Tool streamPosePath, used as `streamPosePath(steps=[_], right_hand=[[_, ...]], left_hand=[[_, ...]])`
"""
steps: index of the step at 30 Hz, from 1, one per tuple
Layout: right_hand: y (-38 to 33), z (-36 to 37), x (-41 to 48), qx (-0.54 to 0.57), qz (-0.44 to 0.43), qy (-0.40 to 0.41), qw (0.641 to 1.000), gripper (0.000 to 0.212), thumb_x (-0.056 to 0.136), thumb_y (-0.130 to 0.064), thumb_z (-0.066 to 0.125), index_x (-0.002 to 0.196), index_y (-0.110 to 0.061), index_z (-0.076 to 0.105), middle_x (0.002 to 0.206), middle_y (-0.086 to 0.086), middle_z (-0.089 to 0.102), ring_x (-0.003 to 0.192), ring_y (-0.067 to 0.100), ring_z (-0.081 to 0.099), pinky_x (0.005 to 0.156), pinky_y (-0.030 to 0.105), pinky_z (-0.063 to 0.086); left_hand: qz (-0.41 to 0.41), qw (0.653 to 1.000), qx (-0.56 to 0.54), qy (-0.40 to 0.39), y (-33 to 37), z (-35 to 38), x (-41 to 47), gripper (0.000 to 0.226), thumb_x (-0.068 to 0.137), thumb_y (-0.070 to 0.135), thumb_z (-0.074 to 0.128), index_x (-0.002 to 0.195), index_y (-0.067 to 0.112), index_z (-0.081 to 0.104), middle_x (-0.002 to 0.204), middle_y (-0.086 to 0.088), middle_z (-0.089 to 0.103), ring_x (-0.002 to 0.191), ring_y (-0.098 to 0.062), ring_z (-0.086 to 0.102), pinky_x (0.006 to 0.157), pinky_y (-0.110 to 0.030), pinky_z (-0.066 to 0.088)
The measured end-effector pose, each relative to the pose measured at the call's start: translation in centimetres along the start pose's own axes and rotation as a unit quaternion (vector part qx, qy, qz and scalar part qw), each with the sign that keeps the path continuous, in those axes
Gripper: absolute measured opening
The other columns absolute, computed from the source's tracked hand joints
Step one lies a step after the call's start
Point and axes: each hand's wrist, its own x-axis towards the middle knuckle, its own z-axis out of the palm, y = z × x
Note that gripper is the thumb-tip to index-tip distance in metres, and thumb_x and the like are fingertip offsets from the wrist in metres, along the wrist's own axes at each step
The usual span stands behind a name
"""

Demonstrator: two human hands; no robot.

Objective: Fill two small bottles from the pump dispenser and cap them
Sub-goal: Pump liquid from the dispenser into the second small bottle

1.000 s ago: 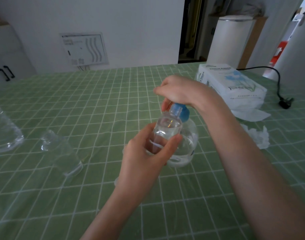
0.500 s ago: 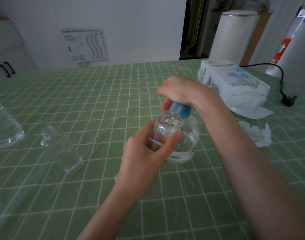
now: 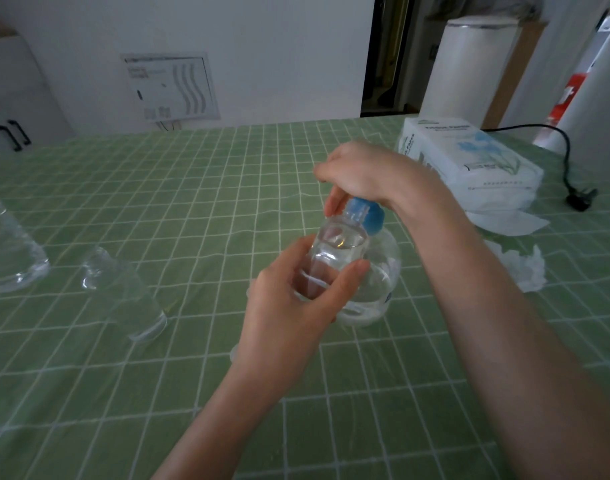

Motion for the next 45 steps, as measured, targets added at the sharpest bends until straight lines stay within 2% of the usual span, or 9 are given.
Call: streamPosePath(steps=[3,12,19,24,34,39,45], right_hand=[[0.17,0.35,-0.03,0.003,0.006,-0.005,1.000,0.034,0.095,-0.025,0.042,0.119,-0.005,0.057,0.104,0.014,0.068,0.098,0.028,0.063,0.081,0.034,0.043],[-0.13,-0.23,-0.17,0.021,-0.024,0.024,0.999,0.035,0.096,-0.025,0.044,0.113,0.001,0.060,0.097,0.016,0.070,0.095,0.031,0.066,0.093,0.044,0.048],[-0.11,0.06,0.09,0.001,-0.008,0.003,1.000,0.035,0.096,-0.025,0.043,0.117,-0.002,0.058,0.103,0.016,0.068,0.099,0.030,0.064,0.097,0.042,0.043],[0.34,0.46,0.08,0.008,0.003,0.001,1.000,0.036,0.095,-0.025,0.043,0.118,-0.001,0.058,0.105,0.017,0.069,0.102,0.032,0.063,0.092,0.038,0.043],[-0.07,-0.24,0.08,0.010,-0.007,0.020,1.000,0.032,0.094,-0.024,0.045,0.111,-0.002,0.060,0.097,0.015,0.070,0.094,0.030,0.067,0.091,0.042,0.049],[-0.06,-0.10,0.06,0.004,-0.004,0.010,1.000,0.033,0.095,-0.024,0.044,0.113,-0.002,0.059,0.099,0.014,0.070,0.096,0.028,0.066,0.087,0.036,0.045],[0.18,0.37,0.10,-0.007,0.004,0.003,1.000,0.035,0.096,-0.025,0.042,0.119,-0.003,0.058,0.105,0.015,0.069,0.101,0.029,0.063,0.086,0.035,0.044]], left_hand=[[-0.005,1.000,0.004,0.005,-0.11,-0.03,-0.05,0.024,0.064,0.050,0.063,0.079,0.032,0.063,0.057,0.014,0.065,0.045,0.003,0.058,0.043,-0.009,0.041],[0.001,1.000,-0.001,0.005,-0.01,-0.07,0.08,0.023,0.065,0.049,0.063,0.080,0.032,0.063,0.057,0.014,0.066,0.046,0.004,0.059,0.043,-0.008,0.041],[-0.001,1.000,0.000,0.001,-0.09,-0.10,0.04,0.024,0.066,0.049,0.063,0.083,0.032,0.064,0.057,0.015,0.066,0.047,0.004,0.058,0.044,-0.009,0.041],[-0.010,1.000,0.013,0.007,-0.48,-0.07,0.01,0.029,0.063,0.056,0.062,0.080,0.034,0.065,0.056,0.011,0.064,0.046,-0.002,0.056,0.044,-0.014,0.043],[-0.003,1.000,0.001,0.009,-0.09,-0.05,-0.07,0.023,0.064,0.051,0.063,0.078,0.033,0.064,0.055,0.014,0.065,0.046,0.003,0.057,0.042,-0.010,0.041],[-0.002,1.000,0.008,0.012,-0.17,-0.04,-0.04,0.024,0.064,0.052,0.063,0.077,0.033,0.064,0.055,0.012,0.064,0.046,0.001,0.057,0.043,-0.011,0.041],[-0.008,1.000,0.019,0.012,-0.29,-0.06,-0.05,0.028,0.063,0.055,0.062,0.078,0.032,0.064,0.055,0.012,0.065,0.046,0.000,0.057,0.044,-0.011,0.042]])
